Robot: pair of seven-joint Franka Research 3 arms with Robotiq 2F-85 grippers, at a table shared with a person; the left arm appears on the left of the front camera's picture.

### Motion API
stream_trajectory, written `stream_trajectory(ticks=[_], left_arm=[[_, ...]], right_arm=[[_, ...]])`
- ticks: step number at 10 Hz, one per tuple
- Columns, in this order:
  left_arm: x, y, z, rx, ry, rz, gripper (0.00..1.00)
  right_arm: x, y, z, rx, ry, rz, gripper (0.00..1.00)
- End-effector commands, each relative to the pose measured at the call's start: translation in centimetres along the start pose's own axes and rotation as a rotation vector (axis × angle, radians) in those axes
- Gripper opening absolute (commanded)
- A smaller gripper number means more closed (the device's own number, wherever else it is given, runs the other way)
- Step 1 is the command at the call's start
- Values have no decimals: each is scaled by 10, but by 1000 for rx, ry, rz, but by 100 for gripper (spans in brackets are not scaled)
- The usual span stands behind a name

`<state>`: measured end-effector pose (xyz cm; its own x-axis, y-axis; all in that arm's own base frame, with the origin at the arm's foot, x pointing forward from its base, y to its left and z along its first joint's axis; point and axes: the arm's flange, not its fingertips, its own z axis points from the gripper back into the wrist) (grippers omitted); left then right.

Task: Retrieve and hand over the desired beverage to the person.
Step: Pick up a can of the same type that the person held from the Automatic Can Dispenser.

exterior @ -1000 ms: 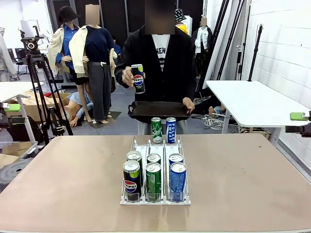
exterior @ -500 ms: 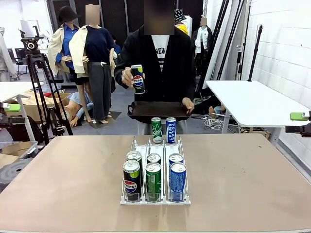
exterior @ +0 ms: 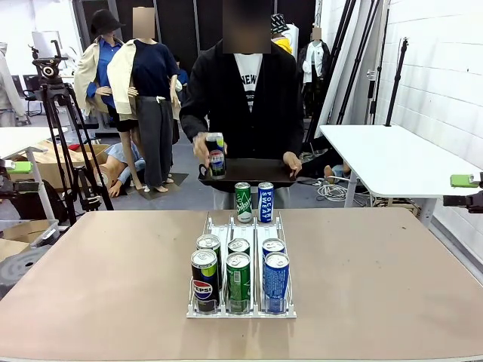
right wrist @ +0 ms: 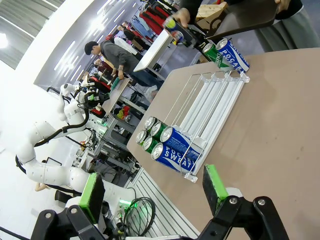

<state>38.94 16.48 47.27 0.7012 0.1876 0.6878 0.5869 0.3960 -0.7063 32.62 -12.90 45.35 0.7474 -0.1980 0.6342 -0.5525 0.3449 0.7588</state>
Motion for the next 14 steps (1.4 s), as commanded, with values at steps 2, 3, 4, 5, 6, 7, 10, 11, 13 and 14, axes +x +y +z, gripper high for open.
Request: stream_trajectory(ticks=[2, 3, 4, 5, 6, 7, 10, 11, 13, 14], left_arm=[[0, 0, 1, 6, -4, -3, 100], [0, 0, 1, 6, -4, -3, 100], [0, 0, 1, 6, -4, -3, 100], [0, 0, 0, 0, 0, 0, 100], [-3, 5, -2, -36, 4, 37, 100], [-5, 8, -6, -44, 4, 72, 100], [9, -1, -41, -53, 75, 136, 100], [11, -1, -63, -12, 131, 163, 100], [7, -3, -107, 15, 210, 174, 100], [7, -6, -127, 29, 254, 183, 100]], right_arm=[[2, -2, -2, 21, -24, 17, 100], [2, -2, -2, 21, -24, 17, 100], [2, -2, -2, 21, -24, 17, 100], [2, -2, -2, 21, -24, 17, 100], [2, -2, -2, 21, -24, 17, 100], [2, -2, -2, 21, -24, 17, 100], [2, -2, -2, 21, -24, 17, 100], [2, -2, -2, 21, -24, 17, 100], [2, -2, -2, 21, -24, 17, 100], [2, -2, -2, 21, -24, 17, 100]])
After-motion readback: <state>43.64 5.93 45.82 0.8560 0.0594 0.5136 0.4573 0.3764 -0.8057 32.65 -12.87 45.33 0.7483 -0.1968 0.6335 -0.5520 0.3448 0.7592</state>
